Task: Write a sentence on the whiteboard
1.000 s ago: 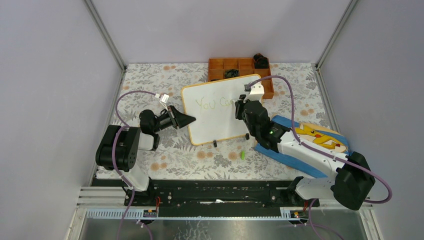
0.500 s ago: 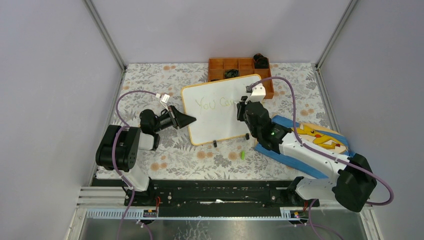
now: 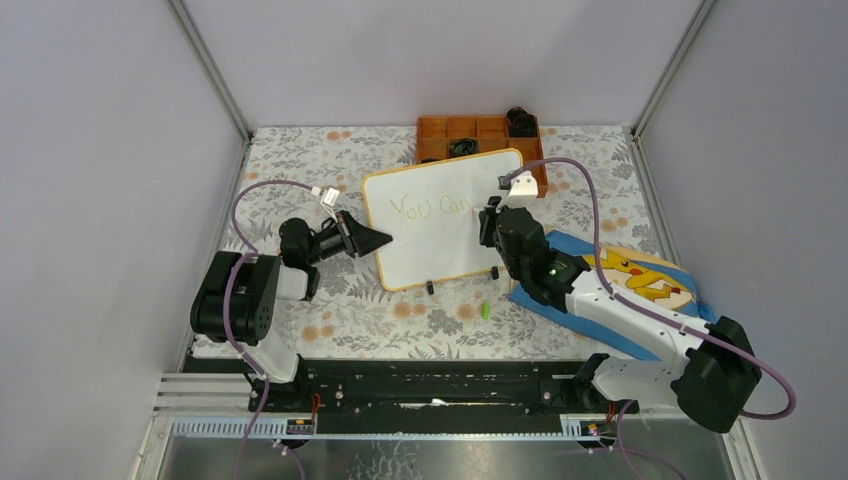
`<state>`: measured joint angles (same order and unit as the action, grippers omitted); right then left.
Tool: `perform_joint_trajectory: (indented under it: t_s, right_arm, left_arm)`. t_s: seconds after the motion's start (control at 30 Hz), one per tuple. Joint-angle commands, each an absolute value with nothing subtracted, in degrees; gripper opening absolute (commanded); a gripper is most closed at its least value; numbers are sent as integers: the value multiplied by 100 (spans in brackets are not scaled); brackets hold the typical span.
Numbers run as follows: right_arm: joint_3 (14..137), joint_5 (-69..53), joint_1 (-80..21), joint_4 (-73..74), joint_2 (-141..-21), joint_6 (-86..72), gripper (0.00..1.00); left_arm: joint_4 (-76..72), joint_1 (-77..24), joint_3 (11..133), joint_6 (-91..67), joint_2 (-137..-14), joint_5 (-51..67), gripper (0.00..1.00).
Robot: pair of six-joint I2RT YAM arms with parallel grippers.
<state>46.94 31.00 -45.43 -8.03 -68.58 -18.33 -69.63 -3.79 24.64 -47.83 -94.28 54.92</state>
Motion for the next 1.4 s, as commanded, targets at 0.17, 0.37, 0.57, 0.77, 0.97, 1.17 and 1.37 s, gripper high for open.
perform_joint_trajectory:
  t_s: [0.17, 0.37, 0.57, 0.77, 0.97, 1.17, 1.37]
  right_arm:
    - [4803, 2929, -4499, -799, -5929, -1873, 0]
    - [4531, 3340, -5345, -1076, -5587, -1406, 0]
    - [4351, 3797, -6107, -1373, -5932, -1311, 0]
    - [4216, 3821, -6568, -1827, -6528, -1454, 0]
    - [4179, 3996, -6926, -2404, -7068, -1510, 0]
    - [4430, 4010, -6922, -2601, -7599, -1507, 0]
    - [4651, 3892, -6925, -2620, -8003, -1588, 0]
  left_arm:
    - [-7049, -422, 2588, -4632, -9242, 5529, 41]
    - [-6996, -422, 2602, -4604, -9189, 5507, 42]
    - [-6727, -422, 2637, -4440, -9096, 5458, 42]
    - [-6332, -422, 2700, -4232, -9116, 5402, 42]
    - [-6056, -422, 2753, -4079, -9133, 5362, 40]
    - [-6026, -417, 2760, -4053, -9124, 5344, 40]
    - [-5899, -422, 2769, -3970, -9071, 5292, 40]
